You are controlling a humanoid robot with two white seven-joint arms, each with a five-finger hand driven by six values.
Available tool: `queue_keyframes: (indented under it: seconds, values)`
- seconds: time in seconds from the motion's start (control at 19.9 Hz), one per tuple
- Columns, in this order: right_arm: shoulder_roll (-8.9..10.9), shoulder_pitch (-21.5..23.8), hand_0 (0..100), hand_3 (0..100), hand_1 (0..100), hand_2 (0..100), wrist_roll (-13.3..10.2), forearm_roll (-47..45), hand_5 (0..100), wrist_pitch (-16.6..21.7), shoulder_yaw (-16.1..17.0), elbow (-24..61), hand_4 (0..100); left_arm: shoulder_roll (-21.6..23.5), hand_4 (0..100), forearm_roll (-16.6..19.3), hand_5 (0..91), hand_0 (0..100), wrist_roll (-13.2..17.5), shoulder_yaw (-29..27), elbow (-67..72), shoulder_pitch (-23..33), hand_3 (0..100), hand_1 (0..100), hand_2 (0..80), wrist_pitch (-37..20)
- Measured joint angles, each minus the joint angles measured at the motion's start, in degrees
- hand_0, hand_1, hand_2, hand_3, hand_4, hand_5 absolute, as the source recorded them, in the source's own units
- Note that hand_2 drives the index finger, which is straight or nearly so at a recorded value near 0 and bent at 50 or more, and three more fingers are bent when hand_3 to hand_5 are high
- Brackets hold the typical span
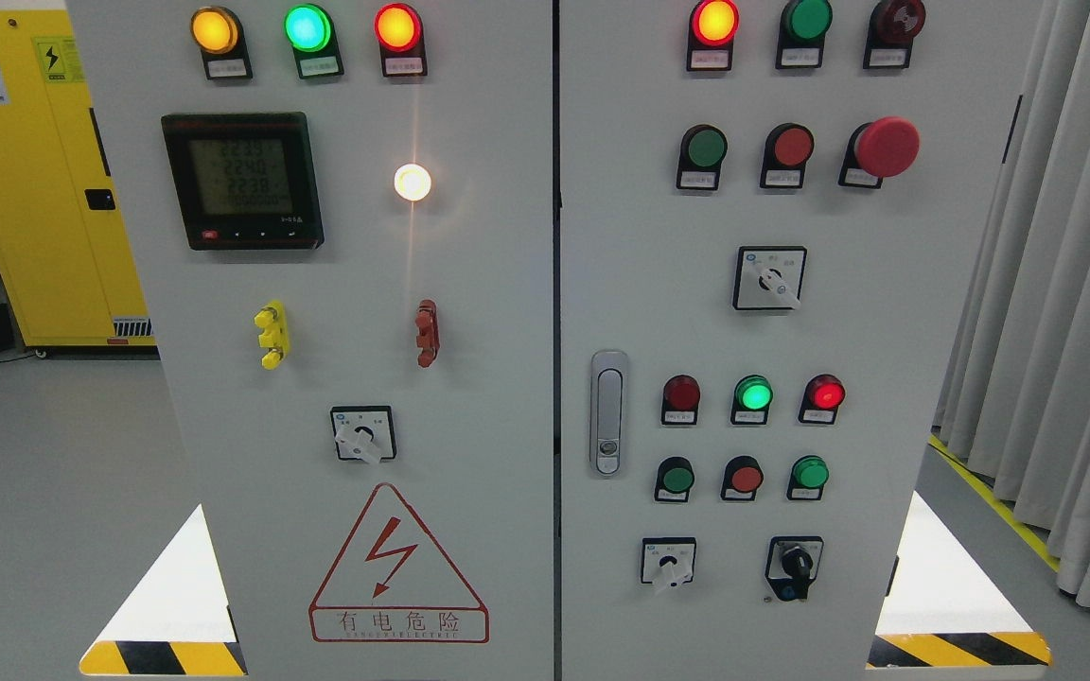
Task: Press green start button
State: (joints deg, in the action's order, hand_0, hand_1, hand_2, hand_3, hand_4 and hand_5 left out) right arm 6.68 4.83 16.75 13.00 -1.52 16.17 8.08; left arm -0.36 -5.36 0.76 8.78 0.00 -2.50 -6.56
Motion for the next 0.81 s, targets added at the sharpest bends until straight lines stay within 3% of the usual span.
queue_keyframes:
  seconds: [0.45,0.81]
  values:
    - [0.0,0.0,20,0,32,0,0.2,0.3,0,0.8,-0.3,0.1,0,0.2,0,0.0,0.0,12,0.0,0.0,0.0,-0.1,0,56,0.0,0.0]
    - [0.0,-0.1,17,0,36,0,-1.0,0.7,0,5.7,-5.4,2.8,0,0.3,0,0.0,0.0,12,0.0,0.0,0.0,-0.1,0,56,0.0,0.0]
